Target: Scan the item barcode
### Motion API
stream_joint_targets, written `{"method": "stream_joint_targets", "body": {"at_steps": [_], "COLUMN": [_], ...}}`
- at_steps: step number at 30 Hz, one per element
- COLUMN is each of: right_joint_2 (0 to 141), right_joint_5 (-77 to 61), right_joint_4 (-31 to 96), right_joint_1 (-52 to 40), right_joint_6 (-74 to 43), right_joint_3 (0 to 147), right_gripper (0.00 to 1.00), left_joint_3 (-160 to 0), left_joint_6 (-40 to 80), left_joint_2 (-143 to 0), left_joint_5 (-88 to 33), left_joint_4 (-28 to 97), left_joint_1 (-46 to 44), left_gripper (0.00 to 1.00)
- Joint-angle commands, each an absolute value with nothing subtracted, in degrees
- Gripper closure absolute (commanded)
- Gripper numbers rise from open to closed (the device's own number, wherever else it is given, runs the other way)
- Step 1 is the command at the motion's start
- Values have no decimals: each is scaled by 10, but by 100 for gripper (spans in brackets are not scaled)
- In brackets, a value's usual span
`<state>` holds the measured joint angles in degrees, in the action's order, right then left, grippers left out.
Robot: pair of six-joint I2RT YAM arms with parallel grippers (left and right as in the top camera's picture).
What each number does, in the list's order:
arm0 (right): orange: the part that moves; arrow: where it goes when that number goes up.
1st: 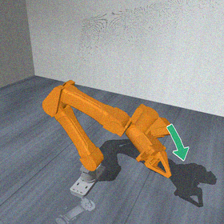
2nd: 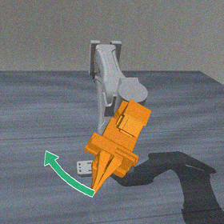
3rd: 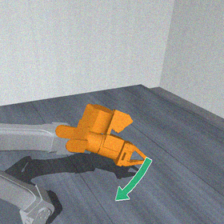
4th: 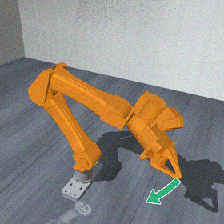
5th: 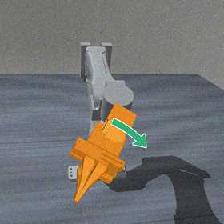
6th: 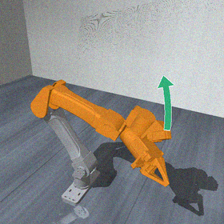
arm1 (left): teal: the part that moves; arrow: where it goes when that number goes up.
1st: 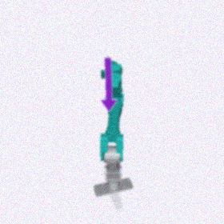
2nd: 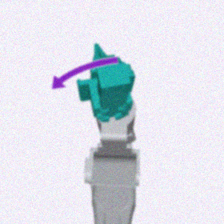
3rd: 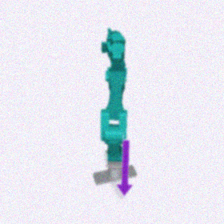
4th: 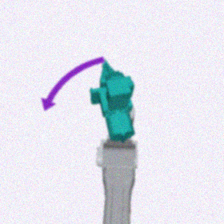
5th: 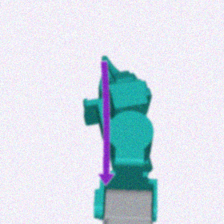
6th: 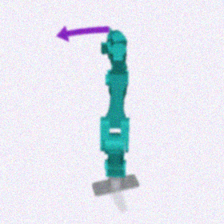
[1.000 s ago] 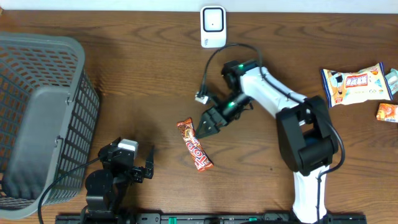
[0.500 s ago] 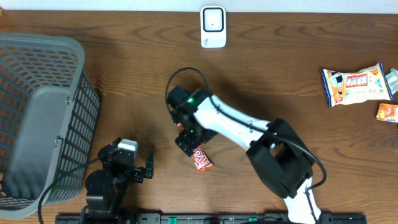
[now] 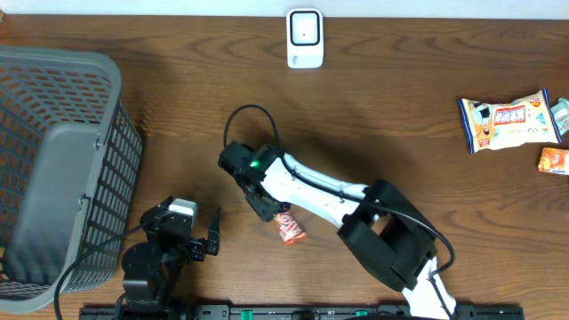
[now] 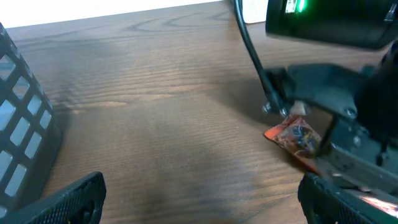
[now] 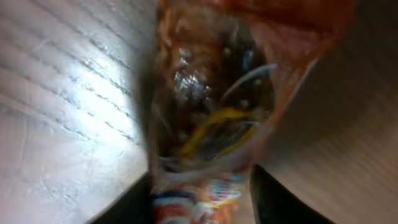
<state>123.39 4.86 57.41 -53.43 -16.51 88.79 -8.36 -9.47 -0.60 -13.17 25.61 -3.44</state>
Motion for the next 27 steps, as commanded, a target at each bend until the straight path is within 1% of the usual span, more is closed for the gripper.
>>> {"method": "stream_joint_targets", "body": {"at_steps": [1,2,3,7,9,18,21,24,27], "right_joint_2": [1267,1267,1267,1264,1262,1263,1263,1263,1263], "right_joint_5": [55,55,55,51,14,-398,-480,-574,-647], "right_joint_4": [592,598,599,600,599,611,628,658,678], "right_joint_1": [-531,-531,-529,-498,-465,-232,-171,-126,-95], "right_joint_6": [-184,-185,-184,-179,-143,155,210,291,331], "right_joint_3": [877,877,877,881,882,882,882,882,882], "right_gripper": [85,93,98,99,99,99,99,99,99], "left_joint_3": [-76,-76,-76,-76,-76,-76,-76,-76,-76], "left_joint_6": [-103,-103,-103,-103,-103,-103,-103,-103,-103], "left_joint_2": [-3,-3,-3,-3,-3,-3,-3,-3,-3], "left_joint_5": [-130,-130,-130,-130,-130,-130,-130,-130,-130], "left_joint_4": [268,268,268,268,268,268,268,268,268], "left_joint_1": [-36,-36,-36,-36,-36,-36,-36,-36,-36], "left_gripper": [2,1,2,2,2,2,1,2,1]}}
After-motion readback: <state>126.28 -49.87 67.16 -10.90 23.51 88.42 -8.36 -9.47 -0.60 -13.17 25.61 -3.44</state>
